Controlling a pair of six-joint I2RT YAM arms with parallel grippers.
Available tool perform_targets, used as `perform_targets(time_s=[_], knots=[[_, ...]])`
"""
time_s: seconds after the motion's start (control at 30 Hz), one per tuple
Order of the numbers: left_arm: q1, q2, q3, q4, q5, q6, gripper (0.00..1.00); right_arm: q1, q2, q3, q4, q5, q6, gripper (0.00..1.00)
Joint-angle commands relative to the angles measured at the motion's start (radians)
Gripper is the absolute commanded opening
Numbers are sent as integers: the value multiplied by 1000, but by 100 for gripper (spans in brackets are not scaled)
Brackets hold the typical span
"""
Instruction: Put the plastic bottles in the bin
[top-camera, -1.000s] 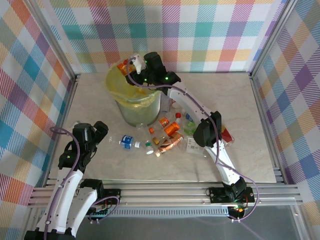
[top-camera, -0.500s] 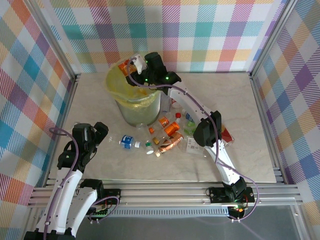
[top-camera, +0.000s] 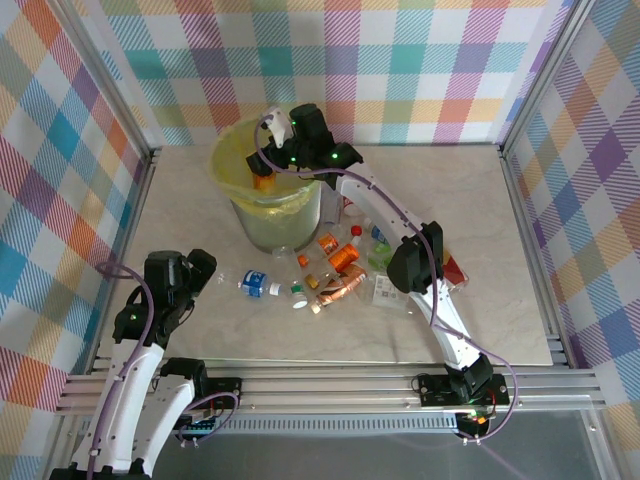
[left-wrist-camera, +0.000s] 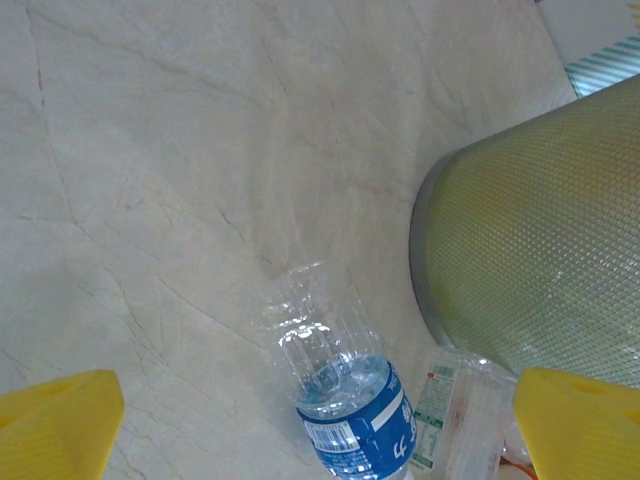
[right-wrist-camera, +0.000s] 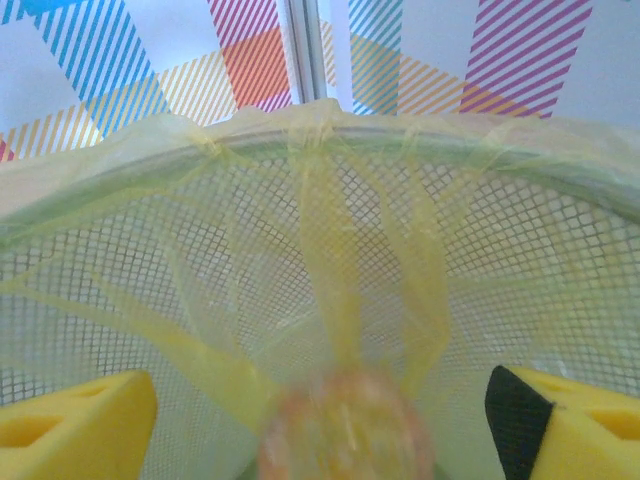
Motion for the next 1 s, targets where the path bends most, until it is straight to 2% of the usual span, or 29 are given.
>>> perform_targets(time_s=[0.0,0.1,0.3,0.5,0.57,0.63,0.77,0.97], knots=[[1,-16,-23,-3,43,-39,100,-4,-59,42,16,-25,-8,93],[1,-21,-39,5,56,-51,100,-4,-77,54,4,-32,-8,99],[-11,-23,-77,38,83,-90,100,-5,-160,83,-67,-22,33,100],[-79,8,-121,108,83,-147,100,-5,-273,76,-212,68,95,100],[-114,36,-131,144,76,-169,100,-5,-320,50,-274,150,128,100],[-143,74,-136,182,71,-182,100,-7,-373,-5,-315,223,159,100],[-191,157,-130,229,54,-187,100,-18,-527,-247,-332,355,230,100],[-232,260,-145,309,31,-205,100,-88,-764,-620,-288,449,356,100]])
